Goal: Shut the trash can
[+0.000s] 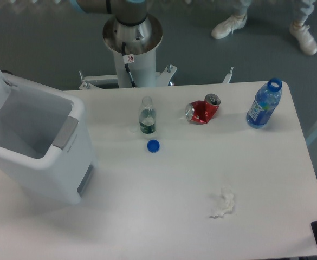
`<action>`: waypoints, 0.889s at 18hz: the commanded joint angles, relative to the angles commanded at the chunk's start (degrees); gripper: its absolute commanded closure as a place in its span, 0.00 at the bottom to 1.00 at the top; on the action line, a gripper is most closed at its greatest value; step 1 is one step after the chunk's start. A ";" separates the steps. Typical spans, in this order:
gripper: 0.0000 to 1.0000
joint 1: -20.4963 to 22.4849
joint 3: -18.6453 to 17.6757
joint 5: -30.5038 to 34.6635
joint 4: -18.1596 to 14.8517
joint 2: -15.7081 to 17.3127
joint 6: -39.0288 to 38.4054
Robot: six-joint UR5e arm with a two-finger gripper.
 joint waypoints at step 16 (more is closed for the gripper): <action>1.00 -1.77 0.00 8.98 -0.26 -0.36 -4.92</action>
